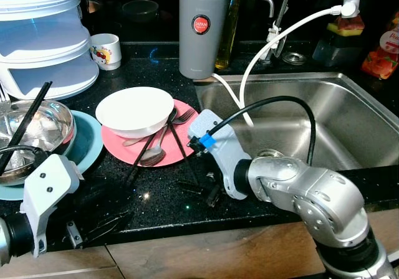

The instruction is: Kitchen organization

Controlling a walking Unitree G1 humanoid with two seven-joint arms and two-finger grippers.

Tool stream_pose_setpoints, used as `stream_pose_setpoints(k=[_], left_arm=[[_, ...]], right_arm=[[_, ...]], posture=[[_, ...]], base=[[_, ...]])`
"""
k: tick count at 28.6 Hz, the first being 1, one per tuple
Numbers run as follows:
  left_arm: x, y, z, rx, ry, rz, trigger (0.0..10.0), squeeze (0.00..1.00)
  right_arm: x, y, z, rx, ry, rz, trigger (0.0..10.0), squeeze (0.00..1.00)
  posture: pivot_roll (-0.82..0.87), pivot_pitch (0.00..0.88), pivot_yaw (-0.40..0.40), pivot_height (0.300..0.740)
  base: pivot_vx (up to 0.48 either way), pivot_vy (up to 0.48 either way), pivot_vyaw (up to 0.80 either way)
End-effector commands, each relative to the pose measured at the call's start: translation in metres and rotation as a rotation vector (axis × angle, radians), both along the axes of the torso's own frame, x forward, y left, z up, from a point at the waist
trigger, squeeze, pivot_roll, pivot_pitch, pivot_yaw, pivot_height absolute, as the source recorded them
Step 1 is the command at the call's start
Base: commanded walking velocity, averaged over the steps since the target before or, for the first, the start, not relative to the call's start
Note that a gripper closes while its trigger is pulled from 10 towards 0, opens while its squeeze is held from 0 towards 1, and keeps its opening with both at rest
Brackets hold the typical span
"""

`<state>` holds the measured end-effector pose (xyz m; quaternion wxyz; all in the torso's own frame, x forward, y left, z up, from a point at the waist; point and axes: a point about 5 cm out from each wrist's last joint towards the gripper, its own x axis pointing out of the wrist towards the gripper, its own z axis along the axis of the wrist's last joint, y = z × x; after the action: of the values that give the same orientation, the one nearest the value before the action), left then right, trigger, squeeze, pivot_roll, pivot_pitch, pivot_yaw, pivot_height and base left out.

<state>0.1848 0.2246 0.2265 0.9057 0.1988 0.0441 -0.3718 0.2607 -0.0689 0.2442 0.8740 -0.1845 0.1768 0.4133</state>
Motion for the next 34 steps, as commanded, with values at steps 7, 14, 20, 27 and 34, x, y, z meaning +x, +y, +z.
stream_pose_setpoints(k=[7,14,20,27,34], left_arm=[[0.004,0.002,0.005,0.029,-0.004,-0.009,10.0,0.0],[0.005,-0.005,0.008,0.004,-0.008,-0.03,10.0,0.0],[0.004,-0.012,0.013,-0.048,-0.019,-0.057,10.0,0.0],[0.002,-0.01,0.01,-0.028,-0.006,-0.056,10.0,0.0],[0.003,-0.009,0.011,-0.025,0.003,-0.051,10.0,0.0]], right_arm=[[0.009,-0.008,0.005,0.013,-0.004,-0.03,10.0,0.0],[0.012,-0.01,-0.001,0.038,0.043,-0.046,10.0,0.0],[0.015,-0.013,-0.014,0.042,0.093,-0.072,10.0,0.0],[0.014,-0.013,-0.016,0.039,0.103,-0.07,7.1,0.0],[0.015,-0.014,-0.016,0.043,0.106,-0.075,1.8,0.0]], posture=[[0.06,0.09,-0.06,0.74],[0.05,0.097,-0.062,0.74],[0.06,0.094,-0.067,0.74],[0.06,0.088,-0.067,0.74],[0.05,0.083,-0.068,0.74]], base=[[0.0,0.0,0.0],[0.0,0.0,0.0],[0.0,0.0,0.0],[0.0,0.0,0.0],[0.0,0.0,0.0]])
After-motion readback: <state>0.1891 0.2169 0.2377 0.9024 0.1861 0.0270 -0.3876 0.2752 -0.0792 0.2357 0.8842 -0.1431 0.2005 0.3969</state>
